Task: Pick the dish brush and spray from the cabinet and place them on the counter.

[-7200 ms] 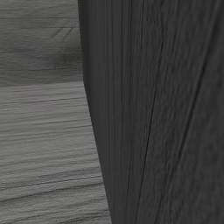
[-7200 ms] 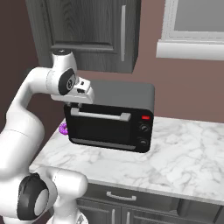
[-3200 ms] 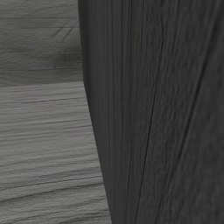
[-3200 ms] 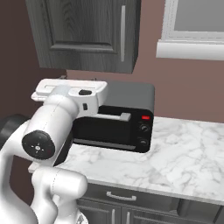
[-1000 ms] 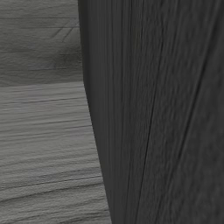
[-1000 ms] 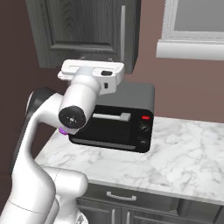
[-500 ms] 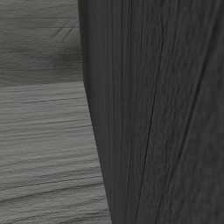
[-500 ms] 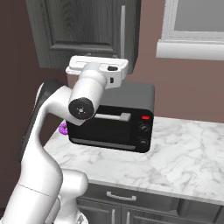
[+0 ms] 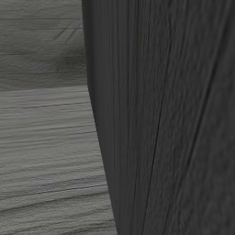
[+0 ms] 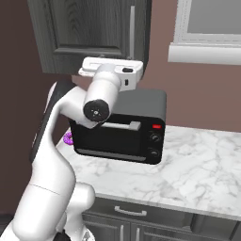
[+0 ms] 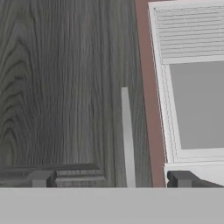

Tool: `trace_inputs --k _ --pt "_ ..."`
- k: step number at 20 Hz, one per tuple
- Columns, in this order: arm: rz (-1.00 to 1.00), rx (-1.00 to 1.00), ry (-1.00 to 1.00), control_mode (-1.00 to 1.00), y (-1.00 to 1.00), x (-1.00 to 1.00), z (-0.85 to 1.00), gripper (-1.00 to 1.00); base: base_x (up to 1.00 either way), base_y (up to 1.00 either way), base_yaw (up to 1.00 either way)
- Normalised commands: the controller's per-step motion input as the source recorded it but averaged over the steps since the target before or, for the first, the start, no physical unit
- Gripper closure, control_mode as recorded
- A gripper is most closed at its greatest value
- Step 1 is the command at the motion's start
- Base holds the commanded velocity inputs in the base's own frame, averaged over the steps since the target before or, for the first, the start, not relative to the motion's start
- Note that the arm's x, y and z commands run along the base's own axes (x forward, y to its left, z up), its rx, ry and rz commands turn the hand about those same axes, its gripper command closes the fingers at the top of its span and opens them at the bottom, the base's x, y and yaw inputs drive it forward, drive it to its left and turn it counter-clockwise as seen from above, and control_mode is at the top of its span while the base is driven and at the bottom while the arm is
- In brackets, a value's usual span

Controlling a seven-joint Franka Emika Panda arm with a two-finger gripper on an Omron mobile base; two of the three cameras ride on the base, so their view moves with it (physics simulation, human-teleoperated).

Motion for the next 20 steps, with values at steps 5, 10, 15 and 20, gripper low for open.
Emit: trace_inputs --k 5,10,15,20 --pt "0.00 0.00 0.00 -1.00 -0.03 0.30 -0.01 -1.00 0.00 0.00 0.00" --pt "0.00 0.00 0.00 -1.00 -0.05 0.29 0.00 -1.00 0.00 0.00 0.00" --pt "0.00 0.00 0.00 -1.00 -0.03 0.27 -0.01 -1.00 0.00 0.00 0.00" --pt "0.00 0.00 0.00 -1.00 -0.02 0.27 -0.01 -1.00 0.00 0.00 0.00"
